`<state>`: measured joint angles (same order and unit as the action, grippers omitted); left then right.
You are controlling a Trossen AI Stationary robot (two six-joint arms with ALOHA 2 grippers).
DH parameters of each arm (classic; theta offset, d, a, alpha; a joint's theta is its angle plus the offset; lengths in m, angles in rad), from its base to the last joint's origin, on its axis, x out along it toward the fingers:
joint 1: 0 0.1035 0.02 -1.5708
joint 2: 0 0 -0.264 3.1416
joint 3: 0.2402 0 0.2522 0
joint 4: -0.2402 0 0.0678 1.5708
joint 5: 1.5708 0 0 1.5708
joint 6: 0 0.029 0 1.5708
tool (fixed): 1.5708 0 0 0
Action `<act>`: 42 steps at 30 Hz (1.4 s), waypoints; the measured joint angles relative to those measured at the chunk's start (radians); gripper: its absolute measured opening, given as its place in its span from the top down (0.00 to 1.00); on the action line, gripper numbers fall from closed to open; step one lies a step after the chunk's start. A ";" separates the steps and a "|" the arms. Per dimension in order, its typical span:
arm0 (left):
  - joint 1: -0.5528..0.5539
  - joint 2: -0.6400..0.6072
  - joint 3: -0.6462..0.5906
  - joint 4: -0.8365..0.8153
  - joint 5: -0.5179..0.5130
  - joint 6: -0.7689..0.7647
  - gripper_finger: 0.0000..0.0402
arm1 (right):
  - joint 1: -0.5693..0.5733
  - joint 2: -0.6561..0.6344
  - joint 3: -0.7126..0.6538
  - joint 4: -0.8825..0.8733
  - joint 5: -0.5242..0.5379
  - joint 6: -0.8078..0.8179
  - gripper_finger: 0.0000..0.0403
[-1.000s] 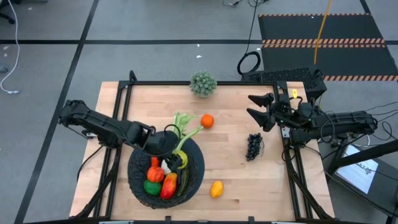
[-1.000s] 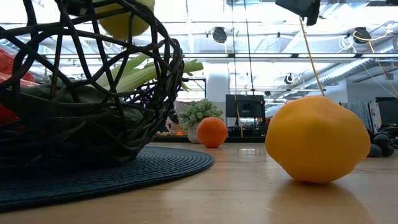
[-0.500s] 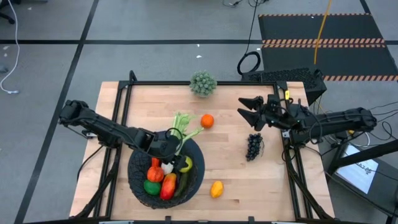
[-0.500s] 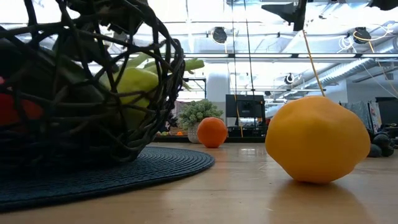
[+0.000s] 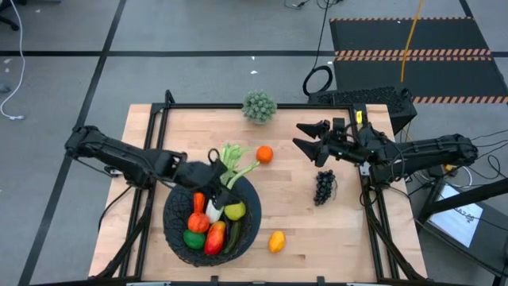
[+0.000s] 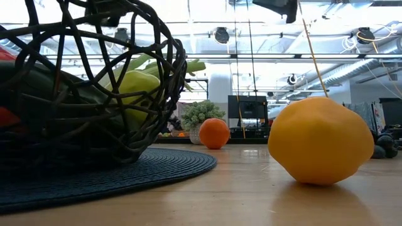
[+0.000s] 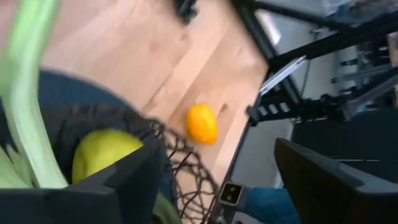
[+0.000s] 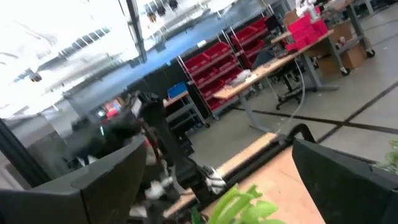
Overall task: Build produce basket
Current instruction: Put the orange into the black wire basket
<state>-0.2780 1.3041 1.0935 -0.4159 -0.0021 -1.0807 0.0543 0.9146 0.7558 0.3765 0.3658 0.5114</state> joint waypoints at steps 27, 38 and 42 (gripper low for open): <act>0.201 -0.213 0.000 -0.107 -0.002 0.371 0.61 | -0.253 0.296 0.330 -0.563 -0.282 -0.258 0.02; 0.201 -0.213 0.000 -0.105 -0.027 0.355 0.61 | -0.402 0.548 0.329 -0.577 -0.598 -0.462 0.02; 0.201 -0.213 0.000 -0.105 -0.032 0.298 0.61 | -0.402 0.631 0.329 -0.576 -0.628 -0.509 0.01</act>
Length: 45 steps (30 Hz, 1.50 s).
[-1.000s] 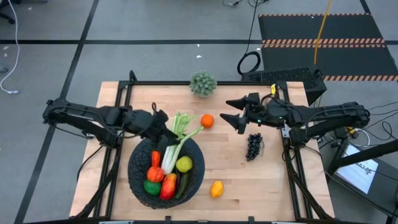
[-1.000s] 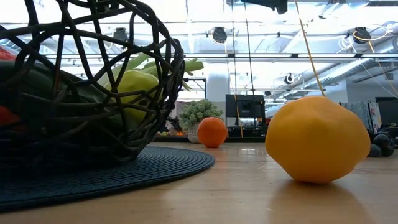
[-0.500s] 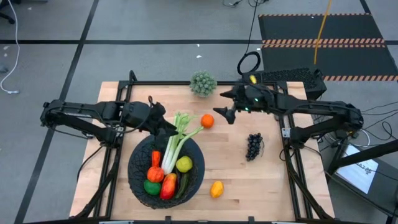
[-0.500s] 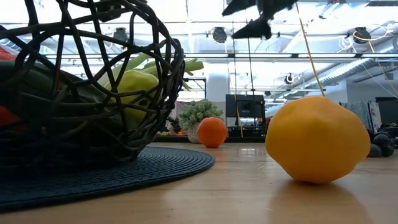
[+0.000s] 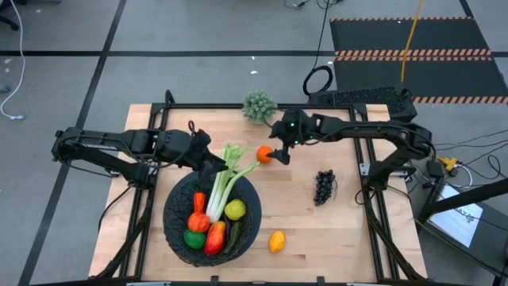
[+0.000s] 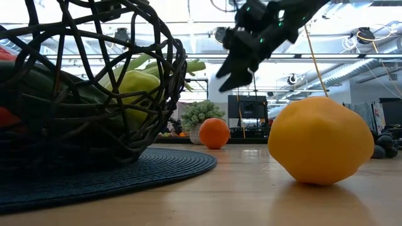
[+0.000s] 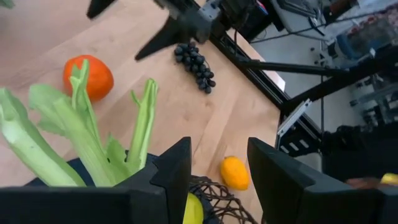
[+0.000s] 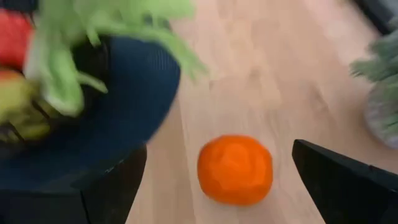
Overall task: Build produce basket
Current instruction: Put the orange into the black wire basket
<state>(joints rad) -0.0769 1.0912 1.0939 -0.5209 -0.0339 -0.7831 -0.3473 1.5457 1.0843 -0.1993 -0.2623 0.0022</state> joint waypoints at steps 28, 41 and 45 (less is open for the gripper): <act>0.005 0.000 0.000 -0.010 -0.109 0.016 0.61 | -0.044 0.306 -0.001 0.174 -0.031 -0.060 0.04; 0.026 0.000 0.000 -0.010 -0.096 0.096 0.61 | -0.044 0.266 -0.002 0.151 -0.034 0.120 0.13; 0.026 0.000 -0.001 -0.010 -0.090 0.096 0.61 | -0.044 0.172 -0.002 0.106 -0.057 0.222 0.12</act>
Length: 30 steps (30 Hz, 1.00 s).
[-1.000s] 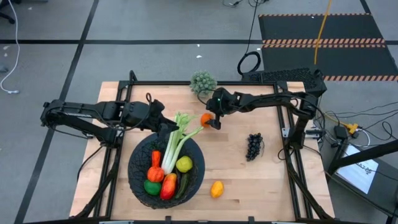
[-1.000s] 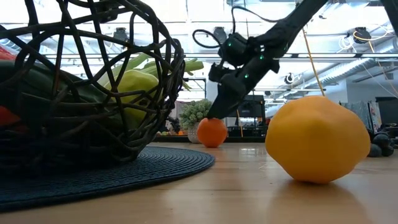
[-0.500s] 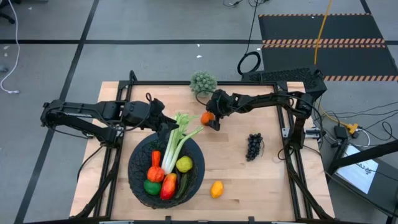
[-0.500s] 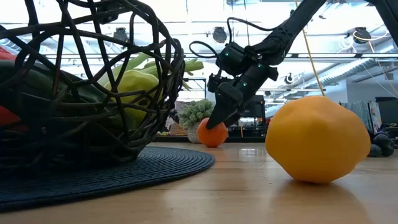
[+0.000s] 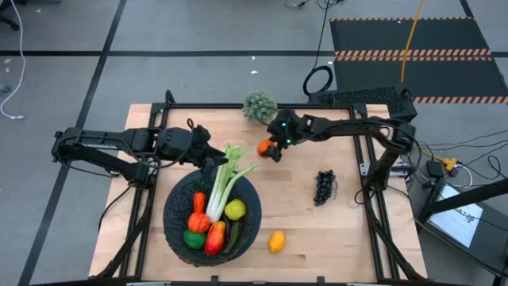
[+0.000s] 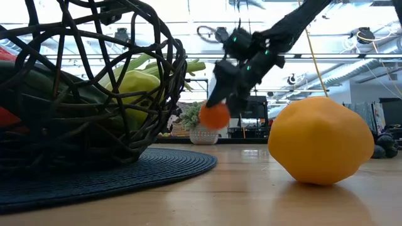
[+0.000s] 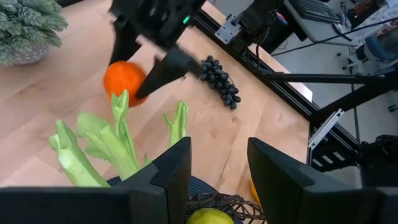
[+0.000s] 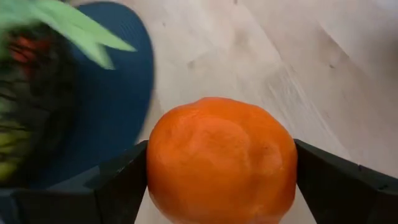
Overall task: Build produce basket
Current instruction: Put the orange into the black wire basket
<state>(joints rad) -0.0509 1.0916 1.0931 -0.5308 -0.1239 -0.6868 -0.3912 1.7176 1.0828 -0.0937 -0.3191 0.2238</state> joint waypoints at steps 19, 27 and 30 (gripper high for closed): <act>0.000 0.000 0.000 0.034 0.002 0.207 0.47 | 0.222 -0.544 0.000 -0.139 0.082 0.765 0.14; -0.041 0.004 0.000 0.276 0.002 0.290 0.22 | 0.361 -0.622 0.000 -0.068 0.089 0.864 0.14; -0.064 0.035 0.000 0.425 0.002 0.362 0.16 | 0.402 -0.640 0.000 -0.068 0.118 0.855 0.14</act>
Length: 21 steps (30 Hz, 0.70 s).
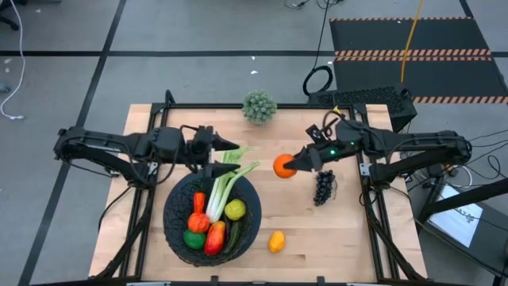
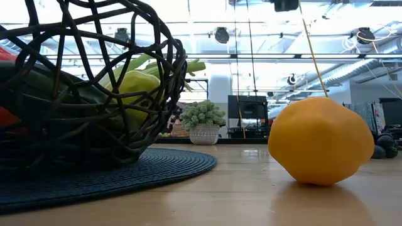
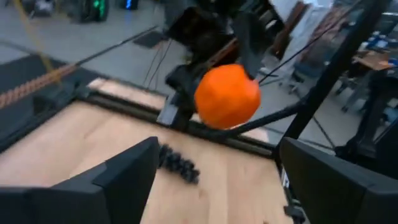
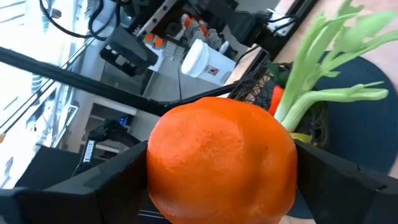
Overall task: Build produce basket
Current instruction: Put the orange into the black wire basket
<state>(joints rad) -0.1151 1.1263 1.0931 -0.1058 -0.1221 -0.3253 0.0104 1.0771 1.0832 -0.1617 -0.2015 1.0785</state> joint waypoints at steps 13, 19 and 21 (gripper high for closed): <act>-0.072 0.195 0.148 0.128 -0.144 0.054 0.22 | 0.051 -0.097 0.000 0.000 0.018 -0.050 0.14; -0.081 0.291 0.245 0.121 -0.172 0.116 0.24 | 0.035 -0.165 0.000 -0.011 0.016 -0.077 0.14; -0.086 0.313 0.278 0.125 -0.189 0.141 0.23 | 0.035 -0.188 -0.003 -0.015 0.016 -0.074 0.14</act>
<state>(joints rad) -0.2006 1.4395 1.3714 0.0193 -0.3111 -0.1841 0.0452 0.8891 1.0804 -0.1767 -0.1860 1.0046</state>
